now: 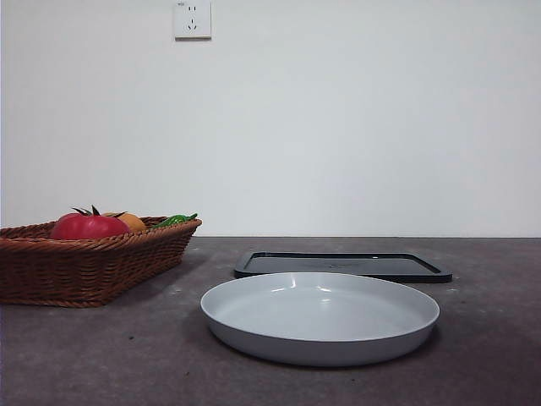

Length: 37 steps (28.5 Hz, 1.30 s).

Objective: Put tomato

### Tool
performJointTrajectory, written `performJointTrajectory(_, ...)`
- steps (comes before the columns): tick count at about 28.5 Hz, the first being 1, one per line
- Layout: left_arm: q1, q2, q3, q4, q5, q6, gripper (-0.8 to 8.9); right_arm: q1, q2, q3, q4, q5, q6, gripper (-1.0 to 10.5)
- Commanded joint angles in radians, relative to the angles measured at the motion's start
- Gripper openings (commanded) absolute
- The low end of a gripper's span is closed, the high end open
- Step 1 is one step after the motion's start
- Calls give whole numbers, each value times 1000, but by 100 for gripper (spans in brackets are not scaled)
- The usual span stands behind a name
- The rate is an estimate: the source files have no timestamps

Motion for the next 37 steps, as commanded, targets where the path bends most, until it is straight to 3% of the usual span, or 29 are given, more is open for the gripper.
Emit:
performJointTrajectory(1, -1, 37, 72, -32, 4, -5, 10, -1, 47, 77, -27, -3, 5, 11)
performJointTrajectory(7, 0, 166, 245, -121, 101, 76, 10, -1, 198, 280, -144, -43, -71, 11)
performJointTrajectory(16, -1, 432, 544, -337, 270, 247, 10, 0, 461, 605, -409, -169, -187, 11)
performJointTrajectory(23, -29, 604, 714, -503, 408, 326, 10, 10, 634, 819, -642, -316, -250, 11)
performJointTrajectory(31, -112, 691, 820, -675, 455, 404, 10, 119, 723, 930, -842, -344, -322, 11)
performJointTrajectory(37, -164, 699, 844, -785, 454, 439, 10, 257, 745, 933, -928, -343, -362, 11)
